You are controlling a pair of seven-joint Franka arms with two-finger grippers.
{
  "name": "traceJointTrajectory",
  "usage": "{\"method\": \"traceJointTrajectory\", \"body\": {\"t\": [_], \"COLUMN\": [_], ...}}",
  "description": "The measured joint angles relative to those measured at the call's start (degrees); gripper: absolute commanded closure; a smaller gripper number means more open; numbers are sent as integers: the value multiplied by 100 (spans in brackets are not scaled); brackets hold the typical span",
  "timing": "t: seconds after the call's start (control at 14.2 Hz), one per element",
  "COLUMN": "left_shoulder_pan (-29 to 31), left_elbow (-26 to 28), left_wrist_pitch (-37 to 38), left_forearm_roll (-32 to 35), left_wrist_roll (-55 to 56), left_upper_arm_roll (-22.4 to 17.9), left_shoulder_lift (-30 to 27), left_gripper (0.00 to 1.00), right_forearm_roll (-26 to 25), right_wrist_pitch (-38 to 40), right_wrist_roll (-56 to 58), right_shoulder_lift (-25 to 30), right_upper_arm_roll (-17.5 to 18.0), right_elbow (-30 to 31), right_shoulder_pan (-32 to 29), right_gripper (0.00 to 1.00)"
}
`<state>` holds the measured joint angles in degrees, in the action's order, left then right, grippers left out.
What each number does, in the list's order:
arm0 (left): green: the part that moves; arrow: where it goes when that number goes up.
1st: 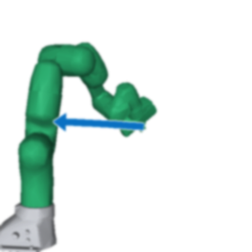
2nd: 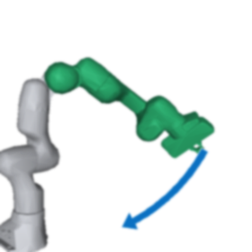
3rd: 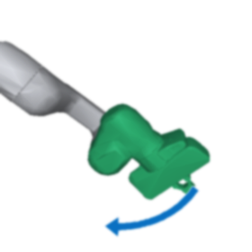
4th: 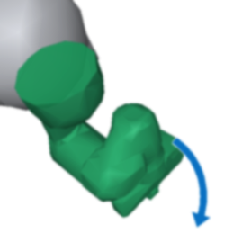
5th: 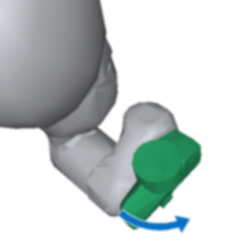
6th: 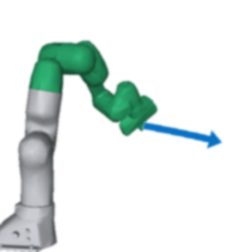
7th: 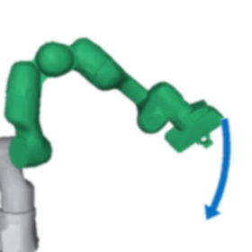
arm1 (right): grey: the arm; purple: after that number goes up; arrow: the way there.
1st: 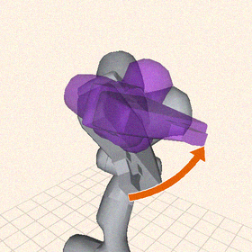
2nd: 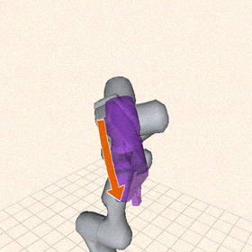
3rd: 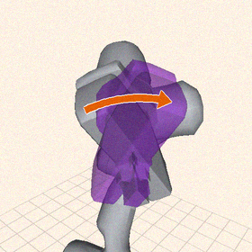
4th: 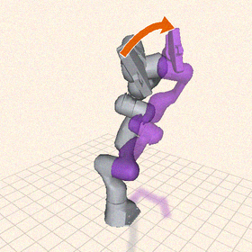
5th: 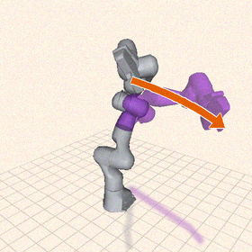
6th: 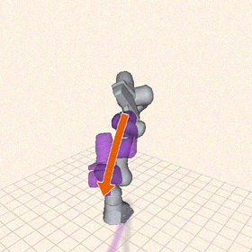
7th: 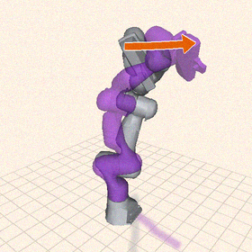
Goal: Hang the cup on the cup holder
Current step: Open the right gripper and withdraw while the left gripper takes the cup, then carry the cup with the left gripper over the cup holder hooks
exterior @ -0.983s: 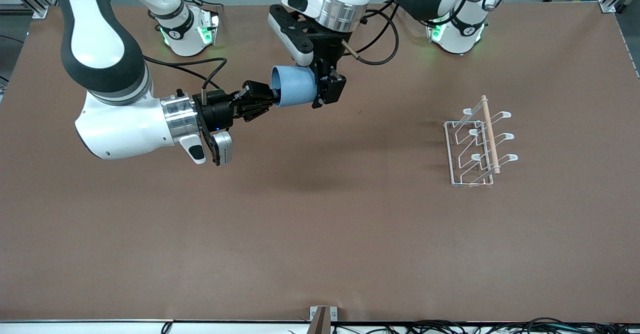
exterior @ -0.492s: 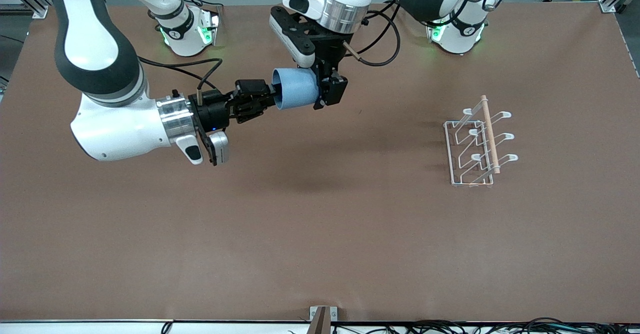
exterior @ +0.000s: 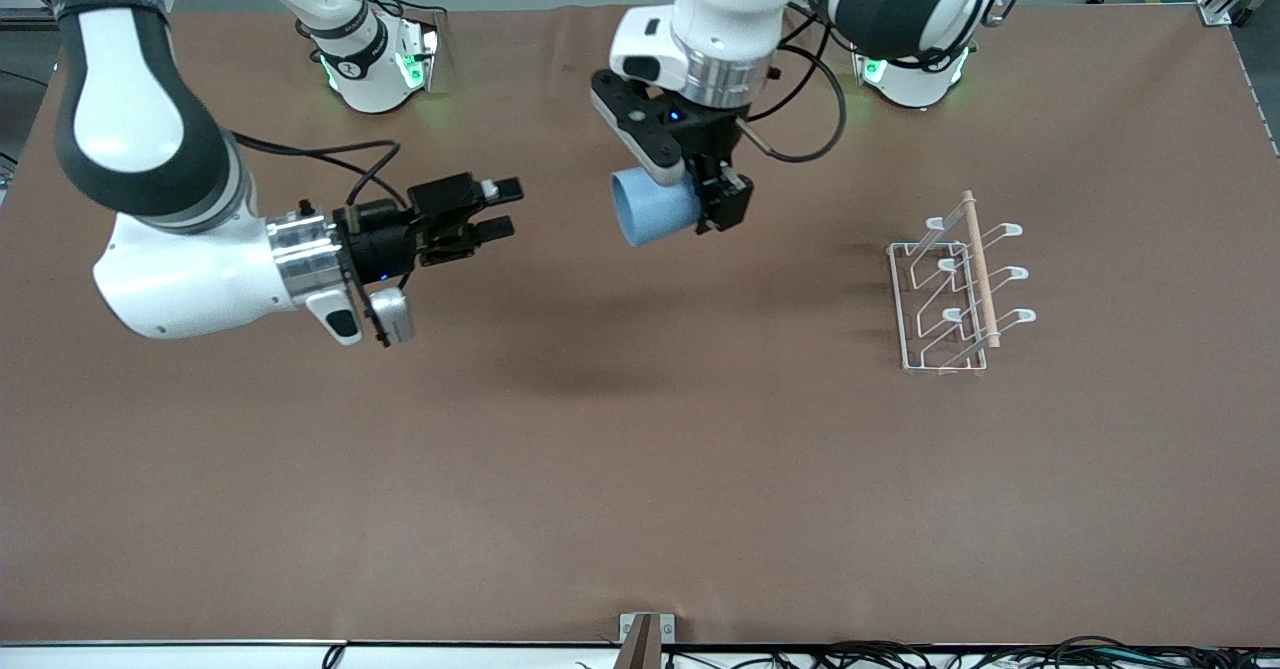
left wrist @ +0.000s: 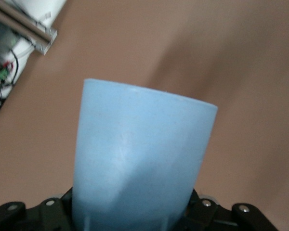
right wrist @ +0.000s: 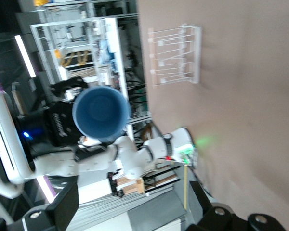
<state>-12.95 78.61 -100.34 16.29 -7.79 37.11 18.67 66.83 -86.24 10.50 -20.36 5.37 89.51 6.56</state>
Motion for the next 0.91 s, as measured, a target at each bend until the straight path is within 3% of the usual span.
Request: {"method": "traceJointTrajectory", "body": {"t": [0.21, 0.35, 0.63, 0.91], "left_shoulder_pan": [244, 300, 455, 624], "left_elbow": [31, 124, 609, 1152], "left_wrist_pitch": [1139, 1768, 2455, 2884], "left_forearm_roll": [628, 1132, 2137, 3275], "left_wrist_roll": [-400, -707, -1106, -1684], "left_upper_arm_roll": [-9, -72, -123, -137], "left_shoulder_lift": [95, 186, 295, 481], "left_gripper": [71, 71, 70, 71], "right_forearm_roll": [-1466, -2191, -3827, -4700], "right_wrist_pitch": [44, -4, -551, -611], "right_wrist_roll": [5, 1, -1, 1], "right_shoulder_lift": [190, 459, 1047, 1168], "right_upper_arm_roll": [-12, -22, -52, -62], "right_elbow": [27, 27, 24, -92], "right_shoulder_pan": [-358, -569, -1063, -1491], "right_gripper": [0, 0, 0, 0]}}
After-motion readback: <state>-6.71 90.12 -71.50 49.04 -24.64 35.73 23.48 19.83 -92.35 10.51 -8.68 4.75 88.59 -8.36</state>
